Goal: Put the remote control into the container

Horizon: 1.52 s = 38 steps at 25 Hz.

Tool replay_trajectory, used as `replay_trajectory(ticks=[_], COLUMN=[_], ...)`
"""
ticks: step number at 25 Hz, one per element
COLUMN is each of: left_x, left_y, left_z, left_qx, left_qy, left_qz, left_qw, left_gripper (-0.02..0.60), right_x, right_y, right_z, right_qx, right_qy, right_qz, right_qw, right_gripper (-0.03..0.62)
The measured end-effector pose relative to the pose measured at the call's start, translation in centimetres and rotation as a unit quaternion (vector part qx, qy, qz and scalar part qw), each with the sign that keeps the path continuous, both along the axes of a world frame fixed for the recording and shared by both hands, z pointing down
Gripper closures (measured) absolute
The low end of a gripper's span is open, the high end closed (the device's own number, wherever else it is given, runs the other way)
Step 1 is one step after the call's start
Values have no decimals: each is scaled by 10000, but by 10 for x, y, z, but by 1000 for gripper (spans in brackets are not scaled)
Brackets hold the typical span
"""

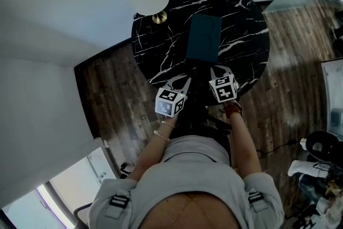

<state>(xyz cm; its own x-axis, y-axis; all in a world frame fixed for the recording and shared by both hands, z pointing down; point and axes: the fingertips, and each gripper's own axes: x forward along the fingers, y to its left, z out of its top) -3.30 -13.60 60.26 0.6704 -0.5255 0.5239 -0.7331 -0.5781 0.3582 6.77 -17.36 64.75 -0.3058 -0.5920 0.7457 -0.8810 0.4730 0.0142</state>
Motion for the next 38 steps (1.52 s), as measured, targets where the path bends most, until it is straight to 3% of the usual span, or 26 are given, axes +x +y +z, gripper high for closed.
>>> replay_trajectory(ticks=[8, 18, 31, 38], left_x=[3, -16, -31, -26], left_y=[12, 35, 62, 71], left_z=[6, 37, 57, 73], left_qx=[-124, -377, -892, -1167], left_qy=[-149, -706, -708, -769], left_qz=[263, 506, 473, 678], left_qw=[9995, 9955, 9924, 9879], left_gripper=[580, 580, 580, 580], right_x=[8, 17, 18, 16], right_y=[-10, -32, -38, -40], right_z=[4, 16, 25, 27], right_qx=[-13, 79, -118, -129], right_qy=[93, 189, 235, 316], right_qz=[-18, 98, 259, 281], right_qw=[10000, 9997, 9993, 9990], right_gripper=[582, 582, 582, 582])
